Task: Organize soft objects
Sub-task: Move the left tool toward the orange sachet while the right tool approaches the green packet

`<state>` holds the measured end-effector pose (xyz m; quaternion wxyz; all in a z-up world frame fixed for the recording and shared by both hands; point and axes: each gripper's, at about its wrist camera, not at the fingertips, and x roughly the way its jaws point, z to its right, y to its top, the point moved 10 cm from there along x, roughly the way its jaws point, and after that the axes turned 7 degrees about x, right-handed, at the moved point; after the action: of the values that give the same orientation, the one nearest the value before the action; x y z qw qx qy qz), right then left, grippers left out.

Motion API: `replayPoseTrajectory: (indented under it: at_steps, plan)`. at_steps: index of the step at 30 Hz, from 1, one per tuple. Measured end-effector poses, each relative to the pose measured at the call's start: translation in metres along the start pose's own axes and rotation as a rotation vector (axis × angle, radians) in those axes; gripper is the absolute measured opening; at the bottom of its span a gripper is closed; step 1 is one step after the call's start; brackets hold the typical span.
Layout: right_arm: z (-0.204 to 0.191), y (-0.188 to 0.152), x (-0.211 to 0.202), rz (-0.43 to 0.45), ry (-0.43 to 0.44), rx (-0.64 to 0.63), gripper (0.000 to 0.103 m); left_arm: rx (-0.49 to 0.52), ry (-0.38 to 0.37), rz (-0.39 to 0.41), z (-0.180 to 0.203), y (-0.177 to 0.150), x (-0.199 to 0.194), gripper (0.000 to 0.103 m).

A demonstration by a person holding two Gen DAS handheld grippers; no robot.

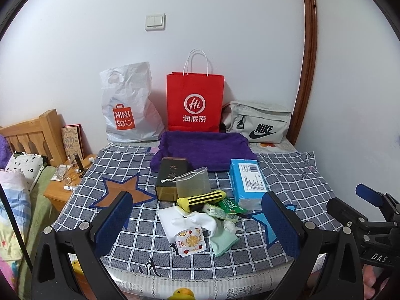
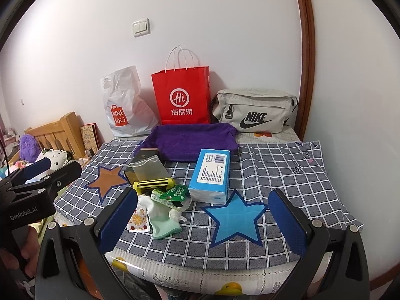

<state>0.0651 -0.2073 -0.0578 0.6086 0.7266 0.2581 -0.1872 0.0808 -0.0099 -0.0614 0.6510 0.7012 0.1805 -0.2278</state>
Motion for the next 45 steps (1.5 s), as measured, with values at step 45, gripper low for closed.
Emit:
replayPoseTrajectory:
  at_steps: [45]
  plan:
    - [0.018,-0.104,0.187,-0.348,0.119,0.038,0.103,-0.083,0.126,-0.514,-0.016,-0.164,0.194,0.103]
